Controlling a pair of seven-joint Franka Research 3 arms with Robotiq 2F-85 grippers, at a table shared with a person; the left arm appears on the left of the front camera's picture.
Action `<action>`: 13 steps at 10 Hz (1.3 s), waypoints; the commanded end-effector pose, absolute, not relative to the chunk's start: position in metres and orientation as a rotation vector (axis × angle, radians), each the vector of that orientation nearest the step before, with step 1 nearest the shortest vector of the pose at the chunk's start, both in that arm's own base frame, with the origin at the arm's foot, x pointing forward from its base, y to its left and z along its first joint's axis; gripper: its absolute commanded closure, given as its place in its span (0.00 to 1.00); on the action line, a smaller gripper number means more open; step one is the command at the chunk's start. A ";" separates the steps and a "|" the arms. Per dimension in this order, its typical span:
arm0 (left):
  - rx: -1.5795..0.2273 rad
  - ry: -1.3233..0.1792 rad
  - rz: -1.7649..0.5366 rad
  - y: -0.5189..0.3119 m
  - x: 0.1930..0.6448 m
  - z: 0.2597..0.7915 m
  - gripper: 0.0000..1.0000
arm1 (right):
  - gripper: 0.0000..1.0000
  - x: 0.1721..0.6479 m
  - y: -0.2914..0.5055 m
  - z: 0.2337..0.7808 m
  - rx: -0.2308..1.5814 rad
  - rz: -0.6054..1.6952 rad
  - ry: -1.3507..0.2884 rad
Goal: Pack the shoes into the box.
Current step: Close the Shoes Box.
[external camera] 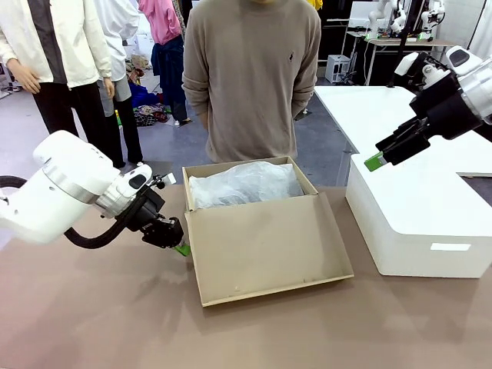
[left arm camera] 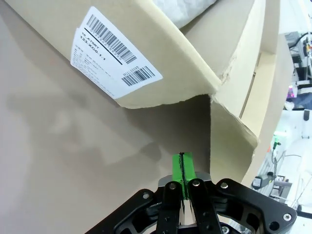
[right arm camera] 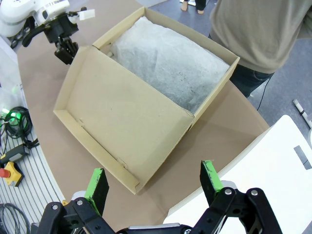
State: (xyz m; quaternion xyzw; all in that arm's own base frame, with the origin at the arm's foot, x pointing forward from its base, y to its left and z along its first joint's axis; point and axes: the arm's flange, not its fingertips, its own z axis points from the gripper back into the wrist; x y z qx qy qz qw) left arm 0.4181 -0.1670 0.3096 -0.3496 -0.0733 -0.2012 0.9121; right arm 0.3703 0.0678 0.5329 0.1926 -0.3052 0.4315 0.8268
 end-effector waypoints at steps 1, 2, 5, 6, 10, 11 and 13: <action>-0.731 -0.200 -0.416 -0.169 0.413 0.300 1.00 | 0.00 0.374 0.067 0.533 0.434 0.925 -0.669; -0.738 -0.208 -0.414 -0.171 0.412 0.296 1.00 | 0.00 0.374 0.067 0.533 0.434 0.925 -0.669; -0.774 -0.202 -0.410 -0.174 0.410 0.290 1.00 | 0.00 0.374 0.067 0.533 0.434 0.925 -0.669; -0.786 -0.201 -0.405 -0.174 0.409 0.288 1.00 | 0.00 0.374 0.067 0.533 0.434 0.925 -0.669; -0.863 -0.240 -0.383 -0.179 0.409 0.283 1.00 | 0.00 0.374 0.067 0.533 0.434 0.925 -0.669; -0.888 -0.244 -0.377 -0.180 0.409 0.281 1.00 | 0.00 0.374 0.067 0.533 0.434 0.925 -0.669; -0.932 -0.233 -0.364 -0.180 0.410 0.279 1.00 | 0.00 0.374 0.067 0.533 0.434 0.925 -0.669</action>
